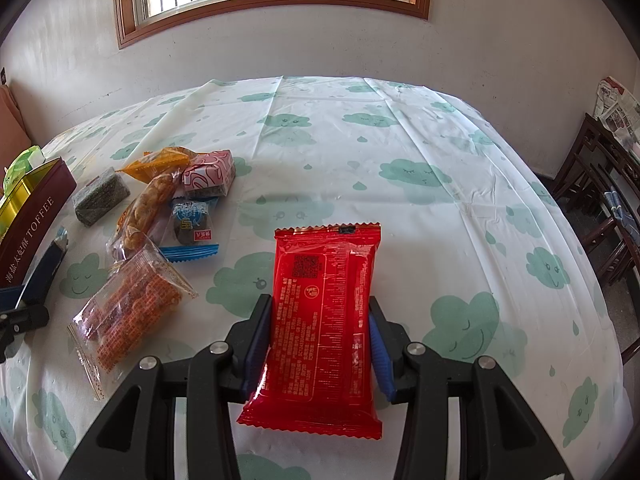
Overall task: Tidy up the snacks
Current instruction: 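Lift the blue-and-white package into the tin and open the left tool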
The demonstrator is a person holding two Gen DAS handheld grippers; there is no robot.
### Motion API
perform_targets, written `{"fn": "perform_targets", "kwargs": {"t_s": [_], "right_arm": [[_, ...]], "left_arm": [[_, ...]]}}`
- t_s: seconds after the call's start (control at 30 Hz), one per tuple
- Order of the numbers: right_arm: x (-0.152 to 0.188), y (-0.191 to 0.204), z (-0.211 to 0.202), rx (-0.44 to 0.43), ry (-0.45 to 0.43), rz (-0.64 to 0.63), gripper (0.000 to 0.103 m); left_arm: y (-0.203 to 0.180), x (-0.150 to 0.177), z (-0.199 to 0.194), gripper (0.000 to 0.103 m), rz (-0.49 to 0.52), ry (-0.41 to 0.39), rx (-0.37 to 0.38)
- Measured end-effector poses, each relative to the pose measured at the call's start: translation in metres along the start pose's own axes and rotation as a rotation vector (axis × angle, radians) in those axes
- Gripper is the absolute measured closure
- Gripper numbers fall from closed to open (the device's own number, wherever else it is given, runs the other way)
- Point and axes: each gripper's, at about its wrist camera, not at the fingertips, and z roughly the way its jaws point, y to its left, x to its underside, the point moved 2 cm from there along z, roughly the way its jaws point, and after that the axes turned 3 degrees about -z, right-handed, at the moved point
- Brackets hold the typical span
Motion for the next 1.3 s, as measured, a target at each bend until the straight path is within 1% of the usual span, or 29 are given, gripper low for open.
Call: {"fn": "perform_targets", "kwargs": {"t_s": [0.07,0.1,0.13,0.2,0.37,0.47,0.5,0.53,0.67,0.77,0.93,1.07,1.13,1.3], "right_arm": [[0.000,0.000,0.000,0.000,0.000,0.000,0.057],[0.000,0.000,0.000,0.000,0.000,0.000,0.057],[0.000,0.000,0.000,0.000,0.000,0.000,0.057],[0.000,0.000,0.000,-0.001,0.000,0.000,0.057],[0.000,0.000,0.000,-0.001,0.000,0.001,0.057],[0.000,0.000,0.000,0.000,0.000,0.000,0.057],[0.000,0.000,0.000,0.000,0.000,0.001,0.057],[0.000,0.000,0.000,0.000,0.000,0.001,0.057],[0.000,0.000,0.000,0.000,0.000,0.001,0.057],[0.000,0.000,0.000,0.000,0.001,0.001,0.057],[0.000,0.000,0.000,0.000,0.001,0.001,0.057],[0.000,0.000,0.000,0.000,0.001,0.001,0.057],[0.000,0.000,0.000,0.000,0.001,0.001,0.057],[0.000,0.000,0.000,0.000,0.001,0.001,0.057]], "left_arm": [[0.000,-0.001,0.001,0.057,-0.011,0.008,0.013],[0.000,-0.001,0.001,0.054,-0.015,0.011,0.025],[0.001,-0.003,0.001,0.048,-0.020,0.012,0.034],[0.001,-0.005,0.001,0.043,-0.029,0.008,0.028],[0.003,-0.011,0.008,0.043,-0.037,0.008,0.009],[0.001,-0.014,0.009,0.050,-0.018,0.008,-0.012],[0.001,-0.015,0.009,0.055,-0.014,0.006,-0.020],[0.000,-0.015,0.010,0.057,-0.011,0.006,-0.030],[0.002,-0.015,0.009,0.058,-0.014,0.001,-0.025],[0.001,-0.015,0.008,0.058,-0.010,-0.001,-0.035],[0.000,-0.015,-0.001,0.058,-0.005,-0.016,-0.034],[-0.002,-0.020,-0.015,0.058,0.009,-0.048,-0.024],[-0.002,-0.024,-0.025,0.058,0.018,-0.077,-0.023],[0.012,-0.033,-0.053,0.058,0.023,-0.153,-0.060]]}}
